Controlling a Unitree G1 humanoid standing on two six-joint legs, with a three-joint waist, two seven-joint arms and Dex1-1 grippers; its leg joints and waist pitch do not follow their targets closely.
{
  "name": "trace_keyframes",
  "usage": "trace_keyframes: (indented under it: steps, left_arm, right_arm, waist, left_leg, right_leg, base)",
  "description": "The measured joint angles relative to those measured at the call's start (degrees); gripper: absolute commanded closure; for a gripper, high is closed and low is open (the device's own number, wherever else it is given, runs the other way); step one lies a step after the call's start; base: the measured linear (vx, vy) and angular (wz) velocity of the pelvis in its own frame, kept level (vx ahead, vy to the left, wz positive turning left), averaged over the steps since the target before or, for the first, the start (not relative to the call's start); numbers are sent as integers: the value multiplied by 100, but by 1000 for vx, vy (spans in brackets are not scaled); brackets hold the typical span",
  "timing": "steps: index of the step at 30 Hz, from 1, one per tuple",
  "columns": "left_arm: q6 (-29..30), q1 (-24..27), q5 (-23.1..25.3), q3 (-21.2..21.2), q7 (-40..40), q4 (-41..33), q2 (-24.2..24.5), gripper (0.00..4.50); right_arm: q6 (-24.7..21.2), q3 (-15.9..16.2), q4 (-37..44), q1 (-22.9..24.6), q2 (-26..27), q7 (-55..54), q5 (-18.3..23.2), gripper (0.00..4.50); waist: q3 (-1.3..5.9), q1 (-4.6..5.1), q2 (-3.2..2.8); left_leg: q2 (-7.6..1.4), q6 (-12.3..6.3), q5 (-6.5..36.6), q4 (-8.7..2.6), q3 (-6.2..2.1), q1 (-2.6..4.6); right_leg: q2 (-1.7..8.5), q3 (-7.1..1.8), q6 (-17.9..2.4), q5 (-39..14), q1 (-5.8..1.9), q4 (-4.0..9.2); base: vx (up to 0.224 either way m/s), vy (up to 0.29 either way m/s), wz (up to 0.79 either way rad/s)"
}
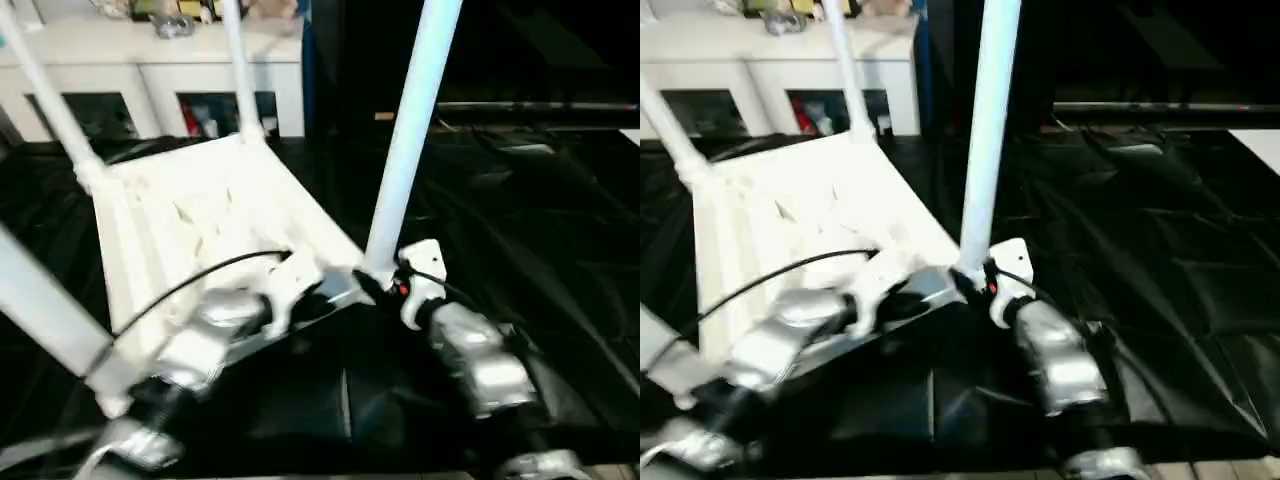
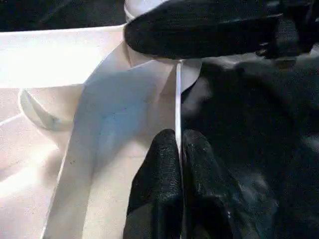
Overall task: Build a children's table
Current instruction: Rotate leg to tighten
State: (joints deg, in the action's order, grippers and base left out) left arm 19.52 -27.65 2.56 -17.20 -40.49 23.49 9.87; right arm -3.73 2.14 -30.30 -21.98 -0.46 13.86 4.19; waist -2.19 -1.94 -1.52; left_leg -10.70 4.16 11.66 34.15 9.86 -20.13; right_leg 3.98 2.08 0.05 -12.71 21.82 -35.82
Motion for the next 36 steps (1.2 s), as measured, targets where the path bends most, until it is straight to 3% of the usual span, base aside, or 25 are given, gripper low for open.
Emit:
trace_keyframes:
  steps: [7, 8, 12, 16, 20, 26, 36]
  left_arm:
    - [-23, -144, 173, -12, 223, 176, -214, 450]
    - [-29, -143, 175, -14, 222, 166, -206, 450]
    - [-116, -136, 160, 1, 194, 120, -27, 450]
    - [-285, -86, 153, 58, -100, 26, 263, 450]
    - [-725, 250, -96, 115, -950, -279, 874, 450]
    - [-846, 497, -383, 87, -1798, -639, 1376, 450]
    - [-854, 562, -503, 55, -2249, -803, 1541, 450]
  right_arm:
    - [215, -124, -385, -240, 137, -397, -112, 174]
    - [239, -140, -385, -240, 137, -370, -108, 118]
    - [361, -166, -378, -229, 89, 150, 20, 98]
    - [190, 136, 51, -106, -443, 1132, 104, 59]
    - [-40, 531, 866, 281, -1286, 2456, 272, 59]
    - [-242, 741, 1246, 341, -1741, 3376, 331, 59]
    - [-478, 914, 1207, 137, -1801, 3811, 460, 75]
  waist:
    - [14, 0, 32]
    - [14, 0, 32]
    - [4, 25, 48]
    - [-11, 35, 71]
    - [-11, 1, 70]
    - [-18, -22, 95]
    - [-33, -83, 128]
  left_leg:
    - [40, -13, -7, -33, 1, -34]
    - [41, -13, -7, -37, 1, -36]
    - [39, -13, -8, -66, 1, -39]
    - [34, -13, -8, -108, 1, -31]
    - [28, -12, -10, -133, 1, -30]
    - [24, -32, -34, -117, 12, -48]
    - [24, -63, -34, -76, 14, -66]
  right_leg:
    - [42, 4, 18, -6, -1, 23]
    - [43, 5, 19, -6, 0, 27]
    - [42, 14, 43, 14, 12, 43]
    - [34, 26, 46, 28, 20, 53]
    - [29, 33, 23, 26, 27, 55]
    - [32, 34, 13, 18, 26, 80]
    - [40, 34, 10, 17, 37, 80]
  base:
    - [0, 0, 0]
    - [0, 0, 0]
    - [0, 0, 0]
    - [0, 0, 0]
    - [0, 0, 0]
    - [0, 0, 0]
    - [0, 0, 0]
